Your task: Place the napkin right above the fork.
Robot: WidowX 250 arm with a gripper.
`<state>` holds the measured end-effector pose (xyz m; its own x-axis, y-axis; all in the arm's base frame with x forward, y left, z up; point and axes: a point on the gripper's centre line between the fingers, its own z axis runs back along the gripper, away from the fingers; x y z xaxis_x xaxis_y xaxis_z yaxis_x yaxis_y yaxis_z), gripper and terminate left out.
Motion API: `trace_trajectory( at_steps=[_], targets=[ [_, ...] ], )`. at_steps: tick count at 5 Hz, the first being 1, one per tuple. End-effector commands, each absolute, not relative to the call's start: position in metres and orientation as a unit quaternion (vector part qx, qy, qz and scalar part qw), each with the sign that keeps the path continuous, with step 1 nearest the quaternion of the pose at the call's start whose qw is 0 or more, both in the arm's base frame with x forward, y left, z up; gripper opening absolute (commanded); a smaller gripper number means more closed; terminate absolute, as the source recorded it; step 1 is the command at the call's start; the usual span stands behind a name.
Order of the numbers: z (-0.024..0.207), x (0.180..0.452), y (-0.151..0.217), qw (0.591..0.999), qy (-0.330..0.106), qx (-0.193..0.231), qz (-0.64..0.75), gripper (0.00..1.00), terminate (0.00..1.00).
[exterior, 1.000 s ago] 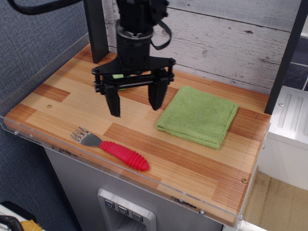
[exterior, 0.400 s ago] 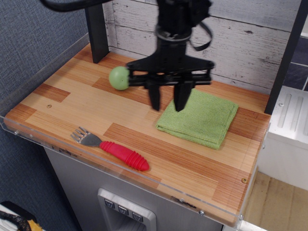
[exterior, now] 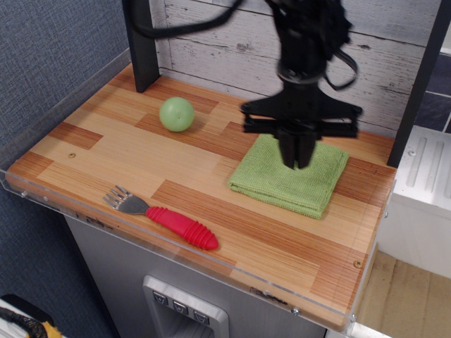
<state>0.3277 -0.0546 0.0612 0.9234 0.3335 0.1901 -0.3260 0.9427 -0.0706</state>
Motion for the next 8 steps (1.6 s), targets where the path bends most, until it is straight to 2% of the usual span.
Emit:
trace_trajectory(
  at_steps=[1,2,3,6,8],
  targets=[
    [0.048,0.366,-0.066,0.982,-0.122,-0.001,0.143,0.0,0.0],
    [0.035,0.374,-0.059,0.983,-0.109,-0.006,0.144,0.0,0.0],
    [0.026,0.372,-0.057,0.986,-0.109,0.006,0.127,0.0,0.0],
    [0.02,0.346,-0.034,0.987,-0.094,0.021,0.127,0.0,0.0],
    [0.007,0.334,-0.017,0.989,-0.081,0.052,0.113,0.0,0.0]
  ],
)
